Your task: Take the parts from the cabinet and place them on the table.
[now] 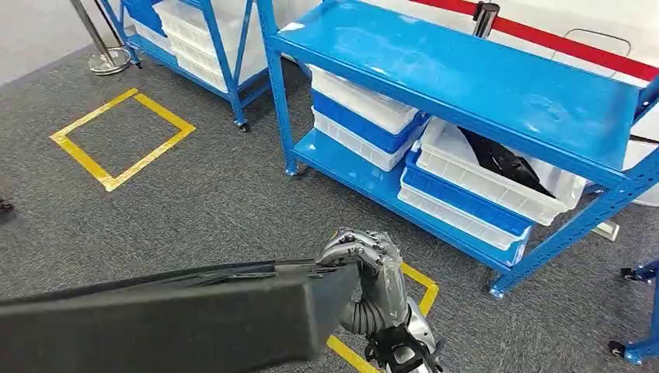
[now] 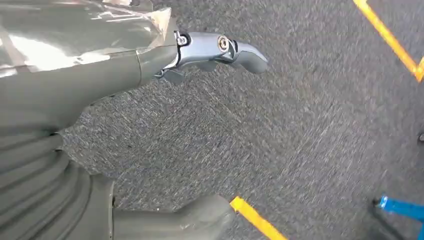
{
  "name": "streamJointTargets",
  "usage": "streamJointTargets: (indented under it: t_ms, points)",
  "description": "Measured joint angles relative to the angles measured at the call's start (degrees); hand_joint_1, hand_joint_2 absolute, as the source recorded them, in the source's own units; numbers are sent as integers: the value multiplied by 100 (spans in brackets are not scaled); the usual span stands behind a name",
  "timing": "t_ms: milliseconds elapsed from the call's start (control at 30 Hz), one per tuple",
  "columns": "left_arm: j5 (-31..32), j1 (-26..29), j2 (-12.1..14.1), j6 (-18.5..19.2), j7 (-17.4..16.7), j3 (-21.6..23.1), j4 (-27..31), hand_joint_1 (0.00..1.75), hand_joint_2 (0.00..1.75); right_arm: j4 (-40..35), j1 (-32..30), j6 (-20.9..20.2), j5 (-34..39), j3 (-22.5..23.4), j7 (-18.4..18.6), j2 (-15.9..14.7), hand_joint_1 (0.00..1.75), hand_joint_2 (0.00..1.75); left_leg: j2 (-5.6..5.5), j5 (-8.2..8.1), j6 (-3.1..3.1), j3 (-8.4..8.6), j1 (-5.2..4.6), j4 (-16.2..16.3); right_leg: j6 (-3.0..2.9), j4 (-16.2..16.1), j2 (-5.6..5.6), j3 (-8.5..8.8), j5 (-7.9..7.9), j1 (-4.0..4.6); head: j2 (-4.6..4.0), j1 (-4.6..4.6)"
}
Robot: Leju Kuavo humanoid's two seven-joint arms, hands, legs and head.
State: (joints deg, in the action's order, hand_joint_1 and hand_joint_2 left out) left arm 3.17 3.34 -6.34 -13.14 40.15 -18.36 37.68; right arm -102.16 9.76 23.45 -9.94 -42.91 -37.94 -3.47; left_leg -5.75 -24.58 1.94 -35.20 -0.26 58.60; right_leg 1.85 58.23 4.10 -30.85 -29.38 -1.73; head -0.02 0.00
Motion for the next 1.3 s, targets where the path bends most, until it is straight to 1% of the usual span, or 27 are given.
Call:
streamJointTargets:
  t_ms: [100, 133, 167, 200, 267, 300, 333, 367, 433, 467, 500, 633, 667, 700, 733, 800, 833, 867, 933, 967, 1000, 1033, 1133, 1167, 1200, 1233, 1300]
  points:
    - [11, 54, -22, 19, 2, -63, 50, 0, 175, 9, 36, -37, 20, 0, 0, 78, 175, 175, -123, 46, -103, -74, 76, -28, -109, 16, -145, 24, 21, 60, 0, 5]
    - [26, 70, -24, 48, 0, -74, 55, 0, 175, 17, 58, -59, 20, 0, 0, 113, 175, 175, -127, 35, -121, -97, 106, 5, -157, -15, -209, 20, 54, -21, 0, 9]
    - [26, 88, -42, 55, 2, -76, 72, 0, 175, 22, 79, -83, 20, 0, 7, 146, 175, 175, 166, -89, -139, -162, 81, 153, -168, -16, -249, 21, 61, 5, 0, -2]
    - [26, 74, -41, 59, 2, -83, 92, 0, 175, 24, 84, -85, 7, 0, 11, 172, 175, 175, 356, -290, -168, -293, 85, 443, -217, -15, -318, 22, 63, 20, 0, -59]
    - [26, 33, -44, 92, 0, -94, 114, 0, 175, 48, 84, -85, -24, 0, 39, 190, 175, 175, 499, -690, -219, -683, 112, 1278, -248, -14, -476, 18, 57, 64, 0, -61]
    - [28, 37, -50, 105, 2, -100, 118, 0, 175, 68, 84, -85, -42, 0, 68, 203, 175, 175, 529, -787, -240, -845, 126, 1614, -259, -13, -555, 14, 49, 76, 0, -65]
    - [31, 48, -52, 109, 0, -107, 118, 0, 175, 81, 81, -83, -66, 0, 90, 207, 175, 175, 548, -734, -248, -868, 144, 1660, -267, -13, -623, 16, 42, 83, 0, -65]
    - [29, 52, -52, 116, 0, -118, 118, 0, 175, 83, 82, -83, -89, -2, 114, 225, 175, 175, 568, -577, -254, -767, 157, 1458, -272, -12, -680, 21, 34, 85, 0, -63]
    - [26, 48, -55, 127, 2, -170, 135, 0, 175, 83, 95, -83, -120, -2, 148, 262, 175, 175, 695, -122, -245, -282, 163, 544, -261, -12, -786, 46, 7, 85, 0, -68]
    - [26, 39, -57, 129, 0, -177, 149, 0, 175, 83, 107, -85, -125, -2, 171, 280, 175, 175, 960, -61, -240, -70, 146, 135, -229, -13, -827, 68, -18, 109, 0, -70]
    - [26, 14, -66, 133, 2, -181, 153, 0, 175, 83, 118, -96, -122, -2, 186, 293, 175, 175, 1007, -103, -197, -50, 70, 95, -199, -1, -873, 57, -36, 187, 0, -70]
    - [28, 19, -70, 118, 0, -242, 179, 0, 175, 94, 157, -210, -11, -2, 223, 310, 175, 175, 731, -78, -49, -53, 32, 37, -89, -32, -1045, 137, -78, 179, 0, -57]
    - [31, 28, -85, 109, 2, -256, 184, 0, 175, 98, 168, -216, -2, -2, 227, 312, 175, 175, 680, -48, -4, -2, 70, -7, -73, 84, -811, 52, -148, 157, 0, -41]
    - [35, 7, -90, 107, 2, -258, 186, 0, 175, 98, 176, -214, 6, -4, 225, 317, 175, 175, 625, -47, 44, -2, 72, -9, -114, 362, -617, -50, -306, 153, 0, -52]
    - [35, -17, -90, 107, 2, -262, 186, 0, 175, 101, 171, -216, 17, -4, 225, 312, 175, 175, 558, -46, 86, -6, 71, -9, -164, 837, -520, -279, -512, 152, 0, -9]
    - [35, -21, -92, 107, 2, -271, 190, 0, 175, 122, 153, -214, 20, -7, 225, 290, 175, 175, 407, -48, 91, -17, 69, -7, -201, 1672, -470, -725, -796, 152, 0, 0]
    - [39, -2, -92, 107, 2, -282, 190, 0, 175, 131, 148, -216, 20, -9, 225, 284, 175, 175, 329, -47, 90, -14, 69, -7, -171, 1822, -460, -829, -788, 153, 0, -2]
    - [44, 7, -96, 107, 2, -302, 190, 0, 175, 136, 150, -216, 20, -9, 225, 284, 175, 175, 246, -46, 88, -8, 69, -4, -133, 1673, -449, -784, -665, 154, 0, 0]
    - [44, 7, -114, 105, 2, -332, 190, 0, 175, 135, 155, -238, 26, -11, 225, 286, 175, 175, 73, -43, 78, 19, 70, 2, -39, 766, -358, -376, -220, 133, 0, -2]
    - [44, 9, -122, 105, 2, -347, 190, 0, 175, 133, 164, -273, 31, -11, 234, 286, 175, 175, 8, -45, 60, 14, 73, 10, -7, 317, -135, -178, -33, 101, 0, 9]
    - [44, 2, -125, 103, 0, -365, 192, 0, 175, 133, 167, -306, 39, -11, 238, 288, 175, 175, -53, -53, 23, -15, 23, 54, -25, 89, 49, -125, 10, 86, 0, 11]
    - [44, 14, -127, 94, 4, -382, 205, 0, 175, 127, 171, -332, 39, -11, 267, 295, 175, 175, -129, -47, -5, -42, 35, 47, -83, 89, -43, -87, 45, 65, 0, -2]
    - [81, 68, -129, 18, 0, -502, 223, 0, 175, 120, 161, -452, 31, -17, 319, 345, 175, 175, -267, -10, -96, -85, 81, 37, -160, 72, -188, -88, 82, 82, 0, -9]
    - [98, 88, -140, -4, 2, -520, 223, 0, 175, 114, 164, -490, 33, -24, 319, 365, 175, 175, -84, -64, -109, -108, 84, 103, -190, 56, -250, -78, 101, 42, 0, -2]
    - [105, 91, -151, -7, 0, -533, 229, 0, 175, 111, 150, -531, 42, -22, 310, 378, 175, 175, 216, -207, -139, -188, 49, 287, -225, 54, -299, -77, 101, 51, 0, -35]
    - [103, 87, -153, 19, 0, -566, 270, 0, 175, 111, 123, -570, 65, -22, 282, 380, 175, 175, 379, -409, -168, -352, 60, 639, -257, 54, -367, -75, 85, 65, 0, -68]
    - [109, 122, -186, 92, 0, -636, 440, 0, 175, 114, 34, -739, 184, -20, 260, 378, 175, 175, 514, -796, -213, -791, 92, 1550, -286, 55, -538, -77, 65, 105, 0, -63]
